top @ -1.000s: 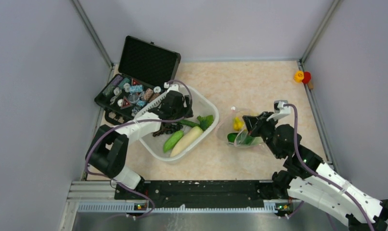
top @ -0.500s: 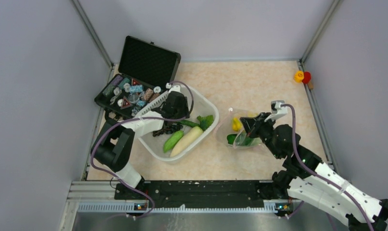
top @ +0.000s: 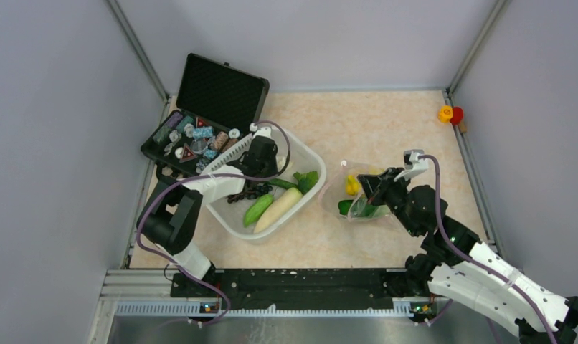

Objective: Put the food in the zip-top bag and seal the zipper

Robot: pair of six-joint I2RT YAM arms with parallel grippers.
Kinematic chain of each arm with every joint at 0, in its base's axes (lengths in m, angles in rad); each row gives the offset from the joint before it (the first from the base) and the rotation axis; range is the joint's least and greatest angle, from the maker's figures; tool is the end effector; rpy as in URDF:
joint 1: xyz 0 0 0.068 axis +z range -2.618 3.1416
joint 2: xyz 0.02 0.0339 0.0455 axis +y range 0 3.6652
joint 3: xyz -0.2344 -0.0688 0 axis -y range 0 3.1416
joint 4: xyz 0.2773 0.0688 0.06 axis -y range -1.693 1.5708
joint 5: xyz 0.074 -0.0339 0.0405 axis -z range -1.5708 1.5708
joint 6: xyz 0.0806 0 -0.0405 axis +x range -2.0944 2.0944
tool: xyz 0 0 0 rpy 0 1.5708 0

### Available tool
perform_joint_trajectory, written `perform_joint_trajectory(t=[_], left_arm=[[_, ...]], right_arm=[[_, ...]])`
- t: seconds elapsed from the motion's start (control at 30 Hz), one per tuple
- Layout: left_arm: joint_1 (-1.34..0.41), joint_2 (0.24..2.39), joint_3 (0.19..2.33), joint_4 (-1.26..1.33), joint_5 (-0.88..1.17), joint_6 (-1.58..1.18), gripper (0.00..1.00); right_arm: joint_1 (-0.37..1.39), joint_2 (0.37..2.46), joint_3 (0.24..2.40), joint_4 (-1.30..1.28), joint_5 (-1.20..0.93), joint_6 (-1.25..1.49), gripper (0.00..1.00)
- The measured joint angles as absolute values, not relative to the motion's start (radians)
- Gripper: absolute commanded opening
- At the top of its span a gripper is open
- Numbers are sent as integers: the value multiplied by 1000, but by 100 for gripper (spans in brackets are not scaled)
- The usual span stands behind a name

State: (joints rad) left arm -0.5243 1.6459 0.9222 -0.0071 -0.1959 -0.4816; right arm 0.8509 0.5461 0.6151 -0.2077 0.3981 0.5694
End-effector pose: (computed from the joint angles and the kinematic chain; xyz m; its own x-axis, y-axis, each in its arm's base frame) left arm 0.3533 -0.1862 0.1064 -0.6814 -0.1308 -0.7201 0.0563 0.9716 -0.2298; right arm 0.1811 0.1591 0.2937 -0.3140 0.3957 -0.8630 -0.3214 0.8110 0.4888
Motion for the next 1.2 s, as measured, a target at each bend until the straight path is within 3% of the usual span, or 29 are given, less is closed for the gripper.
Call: perform_joint_trajectory(t=[0.13,0.2,0.27,0.37,0.67,1.03,1.13,1.2], left_arm=[[-524,1646,922,-2,-196,-469,7],[-524,1646,922,0,-197,-466,10],[-524,1645,922,0,-199,-459,36],[-524,1633,917,1,-200,-451,58],[-524,1578,870,76,-247,-567,72],[-524,1694,893,94,-282,-695,73],[-524,1699,899,89,-293,-706,67],[-524,1699,899,86,-297,-706,56]], right_arm=[[851,546,615,-209,398,569,0],[851,546,615,-209,398,570,0],[851,546,615,-210,399,570,0],[851,546,615,-210,399,572,0],[851,559,615,-209,407,573,0],[851,592,615,-210,407,573,0],[851,592,615,-210,408,573,0],[851,592,615,-210,408,573,0]])
